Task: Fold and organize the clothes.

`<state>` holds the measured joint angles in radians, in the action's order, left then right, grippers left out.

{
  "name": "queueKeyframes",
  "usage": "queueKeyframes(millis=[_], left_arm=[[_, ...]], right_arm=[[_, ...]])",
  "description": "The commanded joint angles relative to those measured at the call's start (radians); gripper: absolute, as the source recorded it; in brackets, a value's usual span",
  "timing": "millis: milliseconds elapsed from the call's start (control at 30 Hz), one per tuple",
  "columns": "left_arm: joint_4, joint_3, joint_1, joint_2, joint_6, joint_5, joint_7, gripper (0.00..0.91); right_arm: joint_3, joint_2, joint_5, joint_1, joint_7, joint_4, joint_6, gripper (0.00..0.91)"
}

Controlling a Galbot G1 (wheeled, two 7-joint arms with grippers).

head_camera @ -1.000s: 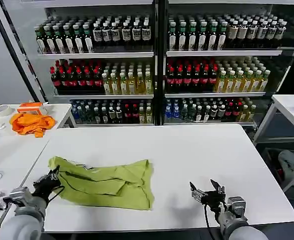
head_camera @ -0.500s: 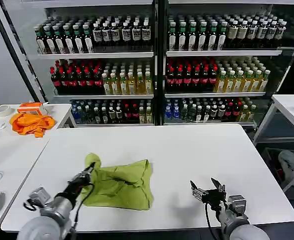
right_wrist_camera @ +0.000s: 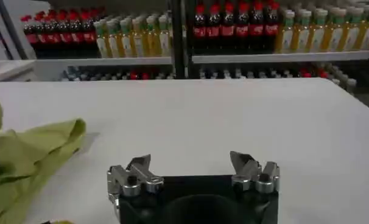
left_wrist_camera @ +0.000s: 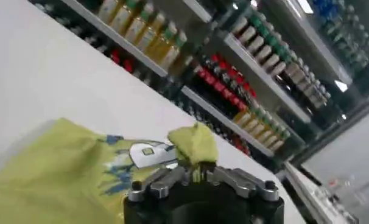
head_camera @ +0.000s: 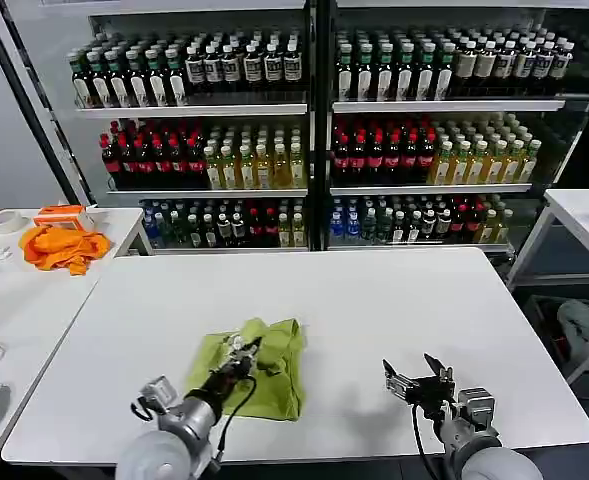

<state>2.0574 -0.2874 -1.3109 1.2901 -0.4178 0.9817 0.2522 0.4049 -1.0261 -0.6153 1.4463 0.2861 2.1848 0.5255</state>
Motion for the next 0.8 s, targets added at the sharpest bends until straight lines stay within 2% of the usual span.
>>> queueKeyframes(millis=[33,200,400,633,800], left_arm=[[-0.038,0.084,0.055,0.036,0.017,-0.134,-0.012,0.907],[0.018,0.046,0.047,0.029,0.026,-0.148,-0.015,0.907],[0.088,-0.072,-0.035,-0.037,0.040,-0.182,0.006,0.907],[0.012,-0.220,-0.109,-0.125,0.014,-0.255,0.026,0.907],[-0.038,-0.216,-0.122,-0.137,-0.004,-0.285,0.021,0.907]], right_arm=[[-0.018,-0.004,0.002,-0.009,0.002,0.001,0.000,0.907],[-0.017,-0.006,0.002,-0.011,0.000,0.003,0.002,0.907],[-0.014,-0.008,0.002,-0.010,-0.002,0.001,0.001,0.907],[-0.019,-0.010,0.003,-0.017,-0.003,-0.005,0.000,0.907],[-0.019,-0.010,0.004,-0.015,-0.003,-0.005,0.001,0.907]])
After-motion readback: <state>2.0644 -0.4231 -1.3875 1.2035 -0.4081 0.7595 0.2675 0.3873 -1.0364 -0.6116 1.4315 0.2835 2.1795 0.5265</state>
